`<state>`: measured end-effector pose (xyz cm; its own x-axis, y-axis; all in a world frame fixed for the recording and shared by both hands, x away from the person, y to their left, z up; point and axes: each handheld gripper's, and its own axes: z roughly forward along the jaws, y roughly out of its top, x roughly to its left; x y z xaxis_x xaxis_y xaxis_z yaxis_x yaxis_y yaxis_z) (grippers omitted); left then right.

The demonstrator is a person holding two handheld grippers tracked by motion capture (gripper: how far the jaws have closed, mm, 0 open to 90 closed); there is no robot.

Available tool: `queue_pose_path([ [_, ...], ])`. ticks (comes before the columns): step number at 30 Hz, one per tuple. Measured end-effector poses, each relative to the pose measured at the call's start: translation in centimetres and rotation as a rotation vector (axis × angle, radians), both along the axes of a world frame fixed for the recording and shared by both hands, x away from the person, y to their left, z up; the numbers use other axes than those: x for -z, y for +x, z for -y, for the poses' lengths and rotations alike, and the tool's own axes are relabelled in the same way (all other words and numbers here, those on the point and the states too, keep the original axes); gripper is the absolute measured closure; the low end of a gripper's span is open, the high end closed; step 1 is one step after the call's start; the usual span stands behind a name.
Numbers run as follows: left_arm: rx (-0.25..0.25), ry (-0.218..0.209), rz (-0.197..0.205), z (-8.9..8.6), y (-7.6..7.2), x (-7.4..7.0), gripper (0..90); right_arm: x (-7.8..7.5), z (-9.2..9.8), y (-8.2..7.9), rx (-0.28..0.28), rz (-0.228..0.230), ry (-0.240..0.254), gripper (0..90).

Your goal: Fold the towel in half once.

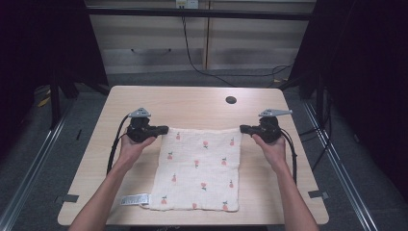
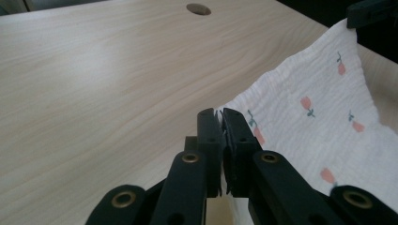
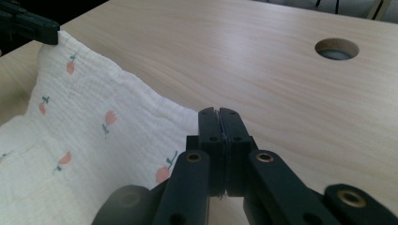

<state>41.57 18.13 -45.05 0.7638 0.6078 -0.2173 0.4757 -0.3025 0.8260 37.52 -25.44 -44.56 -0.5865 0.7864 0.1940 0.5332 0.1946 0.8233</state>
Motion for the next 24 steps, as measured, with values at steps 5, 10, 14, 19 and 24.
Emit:
queue_pose_path([
  [5, -0.001, -0.015, 0.022, 0.0, 0.0, -1.4, 86.6, -1.7, 0.1, 0.3, 0.003, 0.031, 0.003, 89.1],
  [10, -0.001, -0.025, 0.045, 0.0, 0.1, -2.8, 86.6, -3.5, 0.2, 0.6, 0.007, 0.061, 0.006, 89.2],
  [14, 0.000, -0.032, 0.071, 0.1, 0.1, -4.2, 86.6, -5.1, 0.4, 0.8, 0.008, 0.090, 0.014, 89.2],
  [19, 0.003, -0.047, 0.102, 0.0, 0.0, -6.2, 86.6, -7.3, 0.6, 0.9, 0.008, 0.126, 0.022, 89.3],
  [24, 0.025, -0.049, 0.141, 0.3, -0.7, -7.4, 86.6, -8.8, 0.7, 0.5, 0.003, 0.166, 0.041, 89.3],
])
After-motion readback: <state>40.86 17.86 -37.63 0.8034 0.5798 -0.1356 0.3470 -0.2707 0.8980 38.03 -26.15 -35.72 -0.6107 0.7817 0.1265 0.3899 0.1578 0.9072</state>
